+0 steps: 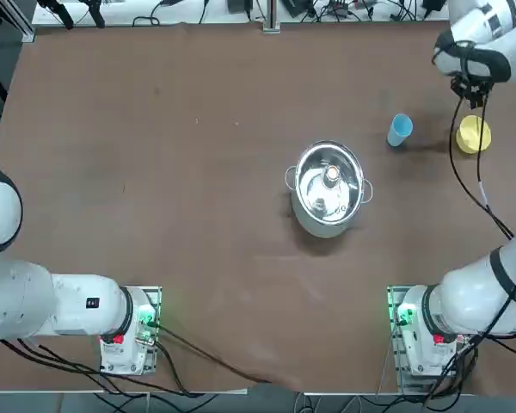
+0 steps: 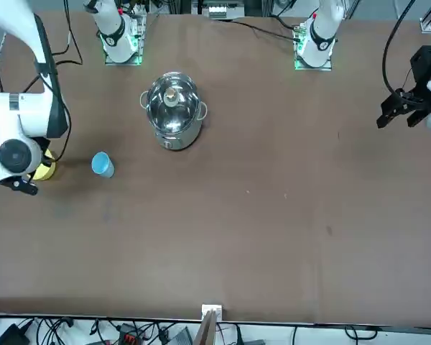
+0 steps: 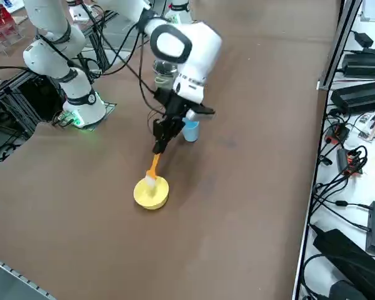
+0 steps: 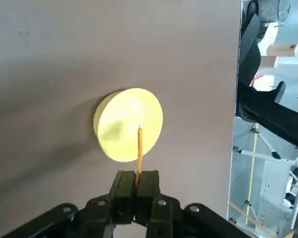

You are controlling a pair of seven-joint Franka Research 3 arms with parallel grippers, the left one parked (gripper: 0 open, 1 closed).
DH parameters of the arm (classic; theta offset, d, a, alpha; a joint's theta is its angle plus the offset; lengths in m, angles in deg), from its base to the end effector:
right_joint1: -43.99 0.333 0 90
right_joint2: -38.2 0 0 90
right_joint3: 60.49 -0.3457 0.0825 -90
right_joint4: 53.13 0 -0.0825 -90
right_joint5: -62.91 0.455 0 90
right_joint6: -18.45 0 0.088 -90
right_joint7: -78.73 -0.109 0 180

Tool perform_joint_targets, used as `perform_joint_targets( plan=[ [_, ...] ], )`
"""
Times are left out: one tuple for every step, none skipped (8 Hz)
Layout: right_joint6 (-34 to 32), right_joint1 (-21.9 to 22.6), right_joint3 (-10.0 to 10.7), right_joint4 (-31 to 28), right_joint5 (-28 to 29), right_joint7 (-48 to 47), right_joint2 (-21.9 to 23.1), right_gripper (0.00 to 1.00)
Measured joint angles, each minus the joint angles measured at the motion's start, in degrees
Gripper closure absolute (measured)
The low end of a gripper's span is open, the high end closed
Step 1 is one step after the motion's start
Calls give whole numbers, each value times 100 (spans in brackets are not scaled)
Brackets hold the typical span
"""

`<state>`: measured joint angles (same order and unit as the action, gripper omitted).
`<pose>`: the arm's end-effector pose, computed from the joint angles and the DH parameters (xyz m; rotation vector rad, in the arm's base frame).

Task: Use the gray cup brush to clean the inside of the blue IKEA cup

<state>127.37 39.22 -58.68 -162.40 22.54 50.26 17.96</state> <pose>0.6462 -0.1224 0.2843 2.4281 -0.3055 -0.2796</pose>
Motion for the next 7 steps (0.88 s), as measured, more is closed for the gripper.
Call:
perform_joint_targets(
  plan=[
    [205,-58,0,-238,-285,-126,30,97],
    [363,-106,0,-447,-586,-318,43,97],
    [514,-136,0,-632,-822,-567,39,97],
    [624,-140,-2,-787,-1002,-830,21,97],
    [686,-136,-17,-874,-1103,-1032,-27,97],
    [708,-128,-36,-890,-1135,-1129,-93,97],
    [720,-117,-55,-890,-1137,-1157,-161,97]
  ],
)
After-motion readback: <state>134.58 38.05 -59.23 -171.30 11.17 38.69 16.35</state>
